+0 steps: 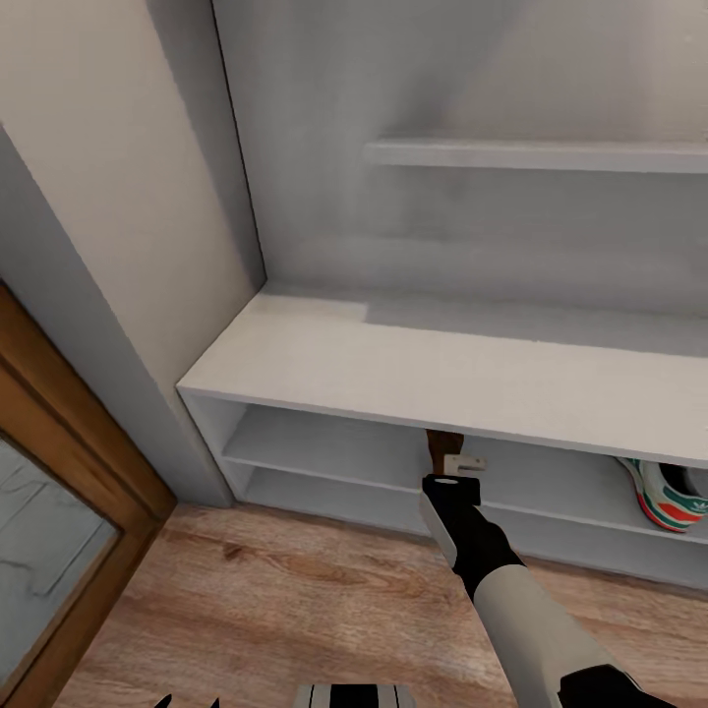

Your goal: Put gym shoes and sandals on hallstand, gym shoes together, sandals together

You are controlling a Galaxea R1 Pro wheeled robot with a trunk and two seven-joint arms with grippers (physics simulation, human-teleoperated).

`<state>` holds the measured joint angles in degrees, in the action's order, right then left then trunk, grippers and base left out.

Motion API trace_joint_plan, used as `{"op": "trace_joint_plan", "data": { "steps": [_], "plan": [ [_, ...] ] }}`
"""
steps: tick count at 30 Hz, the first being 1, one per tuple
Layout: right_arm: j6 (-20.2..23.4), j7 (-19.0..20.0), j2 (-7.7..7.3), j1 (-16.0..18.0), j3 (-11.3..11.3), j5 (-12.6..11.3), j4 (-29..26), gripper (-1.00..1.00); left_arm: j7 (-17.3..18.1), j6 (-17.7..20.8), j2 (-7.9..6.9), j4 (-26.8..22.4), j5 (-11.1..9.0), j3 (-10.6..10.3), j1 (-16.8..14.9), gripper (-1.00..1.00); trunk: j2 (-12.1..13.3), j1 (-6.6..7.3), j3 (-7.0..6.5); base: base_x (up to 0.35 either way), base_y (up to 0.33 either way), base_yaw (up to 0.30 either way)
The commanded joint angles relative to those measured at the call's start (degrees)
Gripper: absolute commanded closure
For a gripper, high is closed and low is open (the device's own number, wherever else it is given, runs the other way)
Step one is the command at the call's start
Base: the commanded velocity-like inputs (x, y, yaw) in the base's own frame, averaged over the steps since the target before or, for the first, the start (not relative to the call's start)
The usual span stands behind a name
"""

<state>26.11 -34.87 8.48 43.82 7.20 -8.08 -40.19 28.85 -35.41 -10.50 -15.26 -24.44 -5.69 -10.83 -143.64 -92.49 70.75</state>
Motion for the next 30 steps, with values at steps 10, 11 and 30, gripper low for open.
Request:
{"op": "trace_joint_plan", "data": {
  "steps": [10,11,30],
  "plan": [
    [0.1,-0.6,-0.05,0.0,0.3,-0.7,0.0,1.0,0.2,-0.2,-0.05,0.1,-0.6,-0.5,-0.1,-1.0,0.0,0.01,0.04,0.195,-0.001,-0.001],
    [0.1,-0.6,-0.05,0.0,0.3,-0.7,0.0,1.0,0.2,-0.2,-0.05,0.1,-0.6,-0.5,-0.1,-1.0,0.0,0.01,0.04,0.135,0.0,0.0],
    [0.1,-0.6,-0.05,0.0,0.3,-0.8,0.0,1.0,0.2,-0.2,-0.05,0.1,-0.6,-0.5,0.0,-1.0,0.0,0.01,0.04,0.039,0.0,0.0]
  ]
}}
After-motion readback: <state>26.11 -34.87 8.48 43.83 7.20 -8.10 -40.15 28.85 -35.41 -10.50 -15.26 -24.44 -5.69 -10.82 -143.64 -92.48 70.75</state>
